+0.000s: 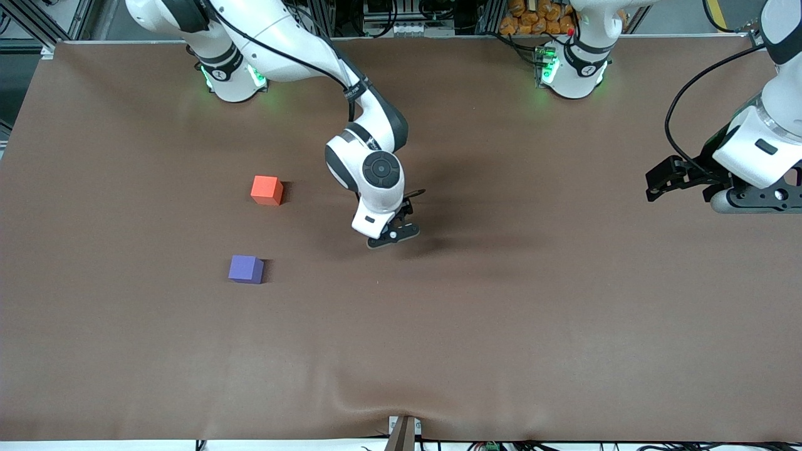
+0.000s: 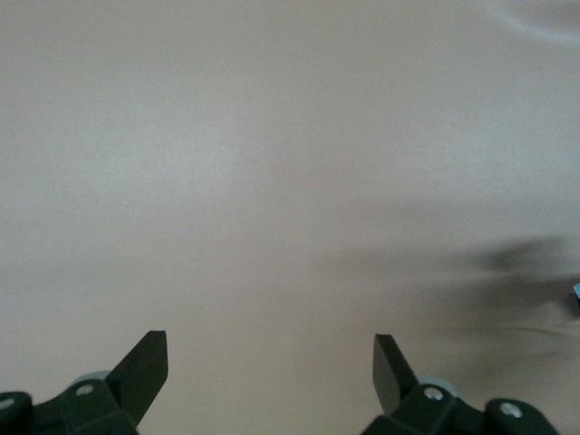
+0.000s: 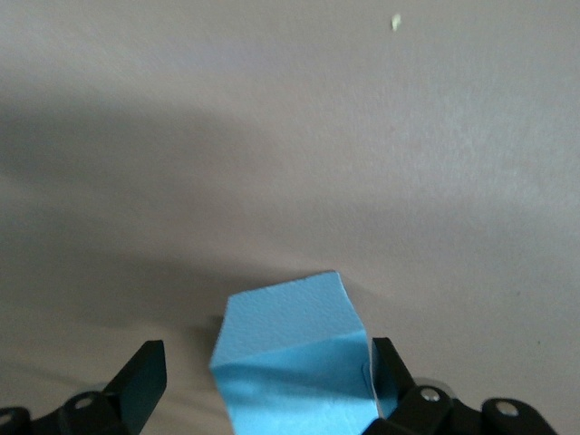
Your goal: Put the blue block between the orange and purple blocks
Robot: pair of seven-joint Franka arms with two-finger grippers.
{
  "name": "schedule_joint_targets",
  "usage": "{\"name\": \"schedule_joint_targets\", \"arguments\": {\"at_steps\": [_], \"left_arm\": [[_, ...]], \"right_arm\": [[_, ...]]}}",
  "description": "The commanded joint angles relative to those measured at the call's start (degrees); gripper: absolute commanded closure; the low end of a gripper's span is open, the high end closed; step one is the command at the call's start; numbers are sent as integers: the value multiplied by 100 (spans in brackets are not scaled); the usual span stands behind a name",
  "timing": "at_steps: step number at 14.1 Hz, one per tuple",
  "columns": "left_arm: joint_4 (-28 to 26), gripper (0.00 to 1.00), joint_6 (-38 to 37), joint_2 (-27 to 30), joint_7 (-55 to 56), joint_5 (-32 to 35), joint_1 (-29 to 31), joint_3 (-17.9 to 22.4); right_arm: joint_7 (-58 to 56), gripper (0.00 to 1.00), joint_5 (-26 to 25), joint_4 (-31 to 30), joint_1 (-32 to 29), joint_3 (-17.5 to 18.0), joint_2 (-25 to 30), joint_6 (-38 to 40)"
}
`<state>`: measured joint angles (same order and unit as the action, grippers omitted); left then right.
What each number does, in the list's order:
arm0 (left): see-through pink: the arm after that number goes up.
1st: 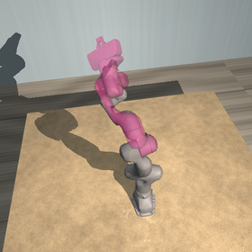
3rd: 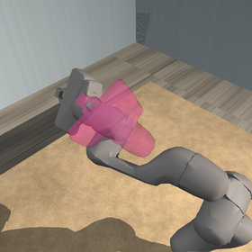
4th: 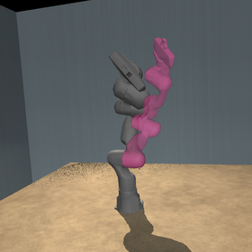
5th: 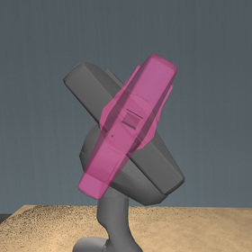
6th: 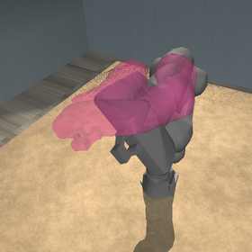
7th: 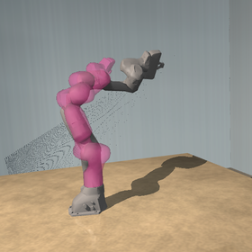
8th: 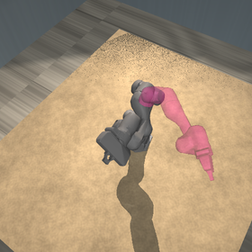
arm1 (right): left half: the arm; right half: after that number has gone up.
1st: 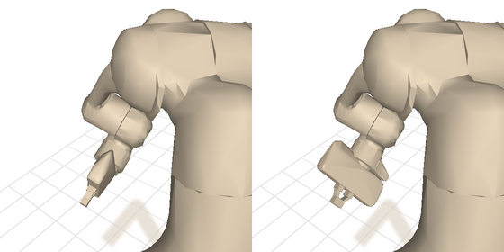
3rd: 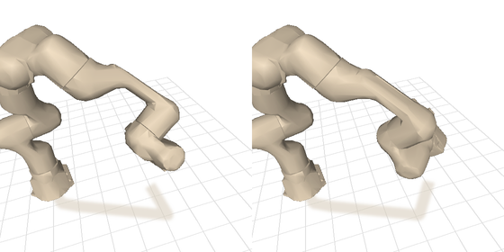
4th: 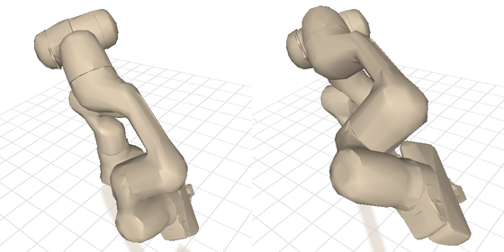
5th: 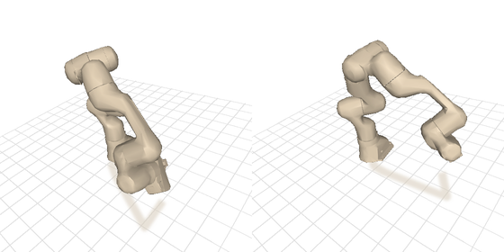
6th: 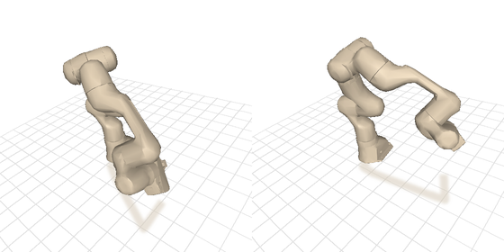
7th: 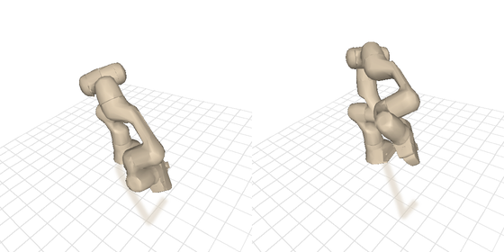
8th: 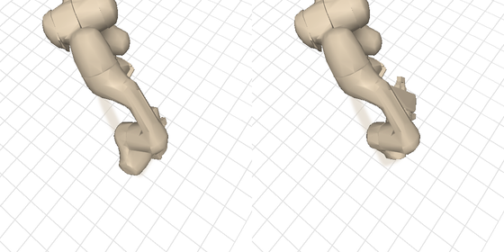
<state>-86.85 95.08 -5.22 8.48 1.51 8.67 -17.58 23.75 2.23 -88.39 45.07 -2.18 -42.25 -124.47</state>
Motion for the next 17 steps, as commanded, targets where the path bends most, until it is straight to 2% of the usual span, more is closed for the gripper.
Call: {"name": "schedule_joint_targets", "arguments": {"at_steps": [1, 7, 8, 9, 10, 11, 13, 17], "left_arm": [[-78, 0, -33, 171, -136, -247, 161, -17], [-95, 0, -25, 180, -118, -274, 170, -26], [-69, 0, -33, 180, -118, -248, 170, -9], [-60, 0, -25, 180, -110, -248, 170, 0], [-51, 0, -33, 180, -75, -248, 170, 0], [-51, 0, -33, 188, -40, -222, 161, 0], [-51, 0, -42, 197, -83, -204, 179, 35], [-60, 0, -77, 224, -110, -204, 381, 62]], "right_arm": [[24, 0, 58, -222, 28, -37, 95, 1], [51, 0, 58, -284, -7, -46, 103, 10], [68, 11, 58, -284, -7, -46, 112, 19], [86, 40, 58, -284, -16, -46, 121, 36], [86, 61, 58, -284, -42, -46, 138, 54], [95, 71, 58, -275, -51, -55, 182, 89], [112, 72, 102, -275, -182, -63, 314, 203], [121, 71, 111, -284, -910, -63, 919, 721]]}}
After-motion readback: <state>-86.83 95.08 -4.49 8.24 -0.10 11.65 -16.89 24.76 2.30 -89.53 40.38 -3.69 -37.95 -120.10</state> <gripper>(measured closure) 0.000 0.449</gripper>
